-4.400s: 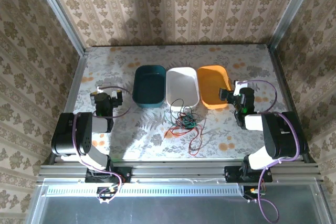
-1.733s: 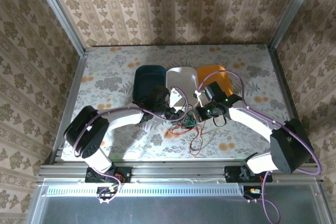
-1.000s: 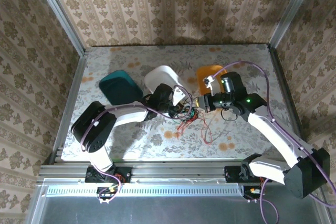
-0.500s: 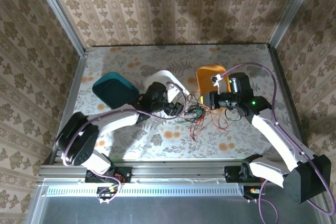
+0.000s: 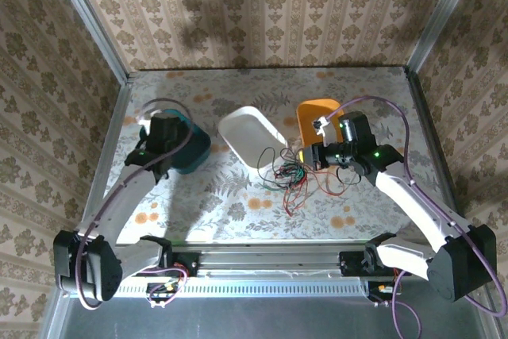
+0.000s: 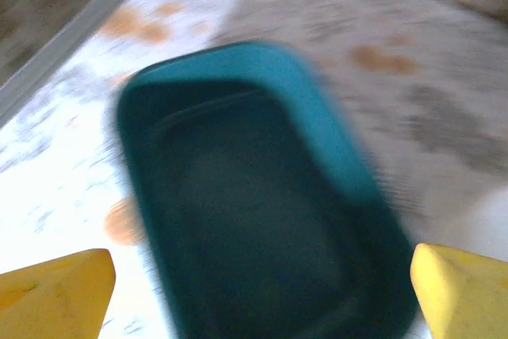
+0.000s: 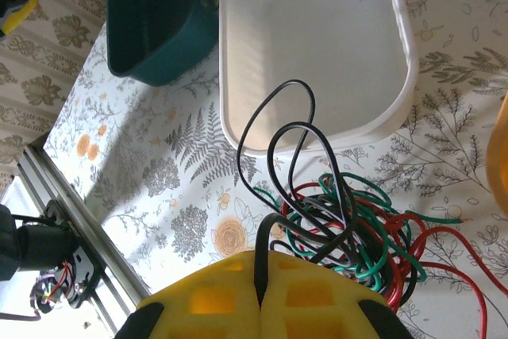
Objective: Untangle the cables
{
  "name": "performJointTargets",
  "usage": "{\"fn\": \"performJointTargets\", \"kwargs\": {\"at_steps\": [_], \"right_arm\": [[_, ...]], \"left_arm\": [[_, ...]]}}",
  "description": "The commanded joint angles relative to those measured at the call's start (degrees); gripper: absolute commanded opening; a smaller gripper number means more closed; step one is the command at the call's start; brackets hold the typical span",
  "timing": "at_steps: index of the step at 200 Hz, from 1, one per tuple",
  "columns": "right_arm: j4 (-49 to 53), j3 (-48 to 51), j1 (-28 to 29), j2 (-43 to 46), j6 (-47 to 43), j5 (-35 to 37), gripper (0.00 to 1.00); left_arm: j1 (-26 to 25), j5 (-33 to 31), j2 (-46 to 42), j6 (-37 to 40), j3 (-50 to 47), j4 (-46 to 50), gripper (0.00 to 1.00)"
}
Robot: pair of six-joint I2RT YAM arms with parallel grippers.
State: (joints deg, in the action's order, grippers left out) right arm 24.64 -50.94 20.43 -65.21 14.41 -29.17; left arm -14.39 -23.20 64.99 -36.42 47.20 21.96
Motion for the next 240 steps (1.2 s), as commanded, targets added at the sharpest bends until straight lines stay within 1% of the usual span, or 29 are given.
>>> {"fn": "performJointTargets", "kwargs": {"at_steps": [1, 16, 27, 42, 60, 69, 83, 101, 119, 127, 139, 174, 193, 218, 240], "right_arm": [[1.7, -1.2, 0.9, -0.6, -2.8, -0.1, 0.00], [2.0, -1.4, 1.0, -0.7, -3.2, 0.2, 0.00], [2.0, -1.3, 1.0, -0.5, -3.1, 0.5, 0.00], [1.9, -1.1, 1.0, -0.1, -3.0, 0.7, 0.00], [2.1, -1.0, 1.1, 0.2, -3.0, 0.9, 0.00], [2.2, -0.9, 1.1, 0.3, -3.0, 1.0, 0.00], [2.5, -0.8, 1.1, 0.4, -3.1, 1.4, 0.00], [2.6, -0.5, 1.1, 1.0, -2.8, 1.9, 0.00], [2.4, 0.3, 1.1, 2.1, -2.4, 2.9, 0.00], [2.2, 0.8, 1.1, 2.6, -2.1, 3.3, 0.00], [1.9, 1.4, 1.1, 3.1, -1.8, 3.8, 0.00], [1.9, 1.6, 1.1, 3.4, -1.6, 4.3, 0.00], [1.6, 1.4, 1.1, 2.8, -1.8, 4.4, 0.00], [0.3, 1.6, 1.1, 1.9, -1.0, 4.5, 0.00], [-1.4, 1.7, 1.1, 0.6, 0.0, 3.9, 0.00]], "left_arm": [[6.3, 3.6, 1.8, -10.4, -3.0, 9.6, 0.95], [10.0, 8.1, 4.7, -10.4, -4.4, 6.3, 0.92], [11.9, 10.8, 7.4, -10.1, -4.9, 3.4, 0.89], [12.2, 12.3, 11.8, -7.8, -4.4, -0.5, 0.85], [12.2, 12.8, 17.2, -5.0, -2.1, -3.1, 0.75], [12.1, 13.2, 20.0, -3.5, -0.8, -4.2, 0.67], [11.3, 13.5, 23.7, -0.7, 2.5, -4.2, 0.48], [7.9, 12.3, 28.3, 4.5, 8.2, -0.4, 0.27], [3.9, 11.2, 31.2, 8.7, 11.8, 4.0, 0.13], [2.5, 11.3, 31.7, 9.5, 12.1, 4.8, 0.07], [1.0, 12.3, 31.8, 9.7, 11.4, 5.7, 0.00], [-3.8, 12.4, 30.0, 10.3, 8.7, 10.0, 0.00], [-5.6, 13.6, 28.3, 9.5, 6.5, 11.0, 0.00], [-7.8, 16.4, 27.5, 9.4, 5.5, 7.4, 0.00], [-8.7, 19.2, 30.1, 10.4, 8.1, 4.1, 0.00]]}}
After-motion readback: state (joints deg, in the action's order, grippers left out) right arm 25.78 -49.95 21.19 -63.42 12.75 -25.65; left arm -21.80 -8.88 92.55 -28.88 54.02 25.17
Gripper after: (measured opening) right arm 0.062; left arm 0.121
